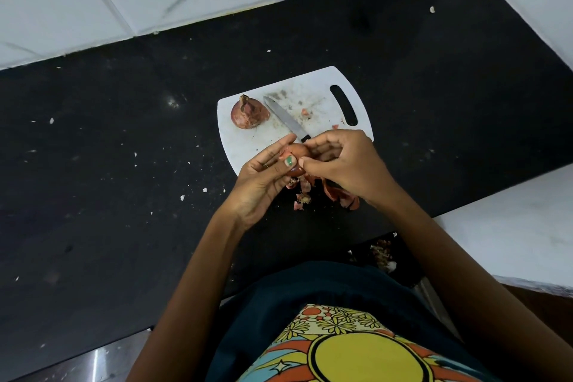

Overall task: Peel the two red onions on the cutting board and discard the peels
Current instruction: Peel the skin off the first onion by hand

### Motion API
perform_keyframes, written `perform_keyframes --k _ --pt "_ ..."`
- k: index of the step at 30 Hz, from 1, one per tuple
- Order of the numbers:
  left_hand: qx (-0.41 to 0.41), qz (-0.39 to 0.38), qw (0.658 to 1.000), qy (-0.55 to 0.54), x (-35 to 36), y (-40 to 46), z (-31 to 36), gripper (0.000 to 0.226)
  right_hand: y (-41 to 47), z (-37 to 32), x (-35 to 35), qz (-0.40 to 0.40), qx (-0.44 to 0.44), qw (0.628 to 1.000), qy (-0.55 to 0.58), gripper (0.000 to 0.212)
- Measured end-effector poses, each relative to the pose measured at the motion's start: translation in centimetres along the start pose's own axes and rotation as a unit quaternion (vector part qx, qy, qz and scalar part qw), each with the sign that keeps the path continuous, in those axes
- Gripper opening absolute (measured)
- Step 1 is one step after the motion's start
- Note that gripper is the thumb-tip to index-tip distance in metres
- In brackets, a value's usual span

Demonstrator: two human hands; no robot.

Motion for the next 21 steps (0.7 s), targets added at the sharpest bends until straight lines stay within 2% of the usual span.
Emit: perform_keyframes --k 5,10,17,21 --pt "-0.005 0.002 1.000 -0.001 -0.2 0.1 -0.2 0.046 0.2 -0.1 -0.3 -0.014 -0.014 1.000 -0.003 0.018" --pt "-0.011 0.003 1.000 -0.002 -0.4 0.0 0.1 0.043 0.6 0.6 -0.8 0.011 0.012 0.999 0.041 0.014" --pt "-0.021 0.000 1.000 -0.015 -0.4 0.3 0.5 0.046 0.6 0.8 -0.5 0.006 0.075 0.981 0.179 0.022" --pt "-0.033 -0.025 0.998 -0.044 -0.2 0.3 0.8 0.044 0.7 1.1 -0.3 0.018 0.104 0.967 0.234 0.015"
Point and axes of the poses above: each hand's wrist, its own y-axis towards the middle knuckle, its own x-axis out of the palm, z = x × y, the point moved 2 cm from there along y, towards the middle knuckle, and after that the axes turned 2 degrees about z, right-handed, at the moved point
